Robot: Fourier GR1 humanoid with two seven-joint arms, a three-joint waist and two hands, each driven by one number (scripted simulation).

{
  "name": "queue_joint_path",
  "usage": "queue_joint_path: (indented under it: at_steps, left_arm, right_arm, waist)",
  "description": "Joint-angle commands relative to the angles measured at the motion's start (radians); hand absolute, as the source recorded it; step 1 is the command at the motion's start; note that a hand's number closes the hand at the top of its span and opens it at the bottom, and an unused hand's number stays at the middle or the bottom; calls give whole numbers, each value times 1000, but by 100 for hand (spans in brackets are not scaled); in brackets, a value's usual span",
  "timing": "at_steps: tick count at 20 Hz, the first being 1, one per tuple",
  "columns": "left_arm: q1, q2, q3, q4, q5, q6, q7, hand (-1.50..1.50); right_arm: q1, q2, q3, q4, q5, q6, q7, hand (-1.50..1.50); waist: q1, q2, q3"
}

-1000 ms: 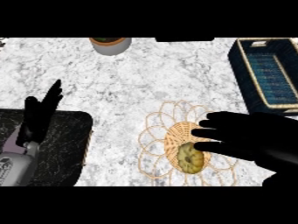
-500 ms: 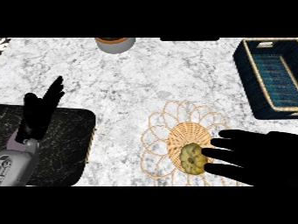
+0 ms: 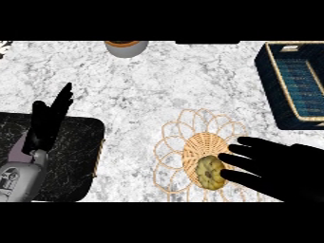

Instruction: Pick the squash from the placemat and place it in the basket

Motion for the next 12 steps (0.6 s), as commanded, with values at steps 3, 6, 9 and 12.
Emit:
queue_joint_path:
  at_steps: [3,6,9,12]
  left_arm:
    - [-50,-19,52,43,-17,-36,-3,0]
    - [12,6,52,-43,-24,-63,37,0]
    - [21,-20,71,15,-34,-78,-24,0]
    - [-4,-54,73,-14,-58,-70,18,0]
  right_arm:
    - [3,121,50,96,183,-28,-62,-150]
    - [-21,182,104,126,225,-5,-31,-150]
    - [79,165,79,171,289,-69,-157,-150]
    - [53,202,76,201,350,-55,-183,-150]
  waist:
    - [4,1,0]
    - [8,0,0]
    - [3,1,0]
    - [2,0,0]
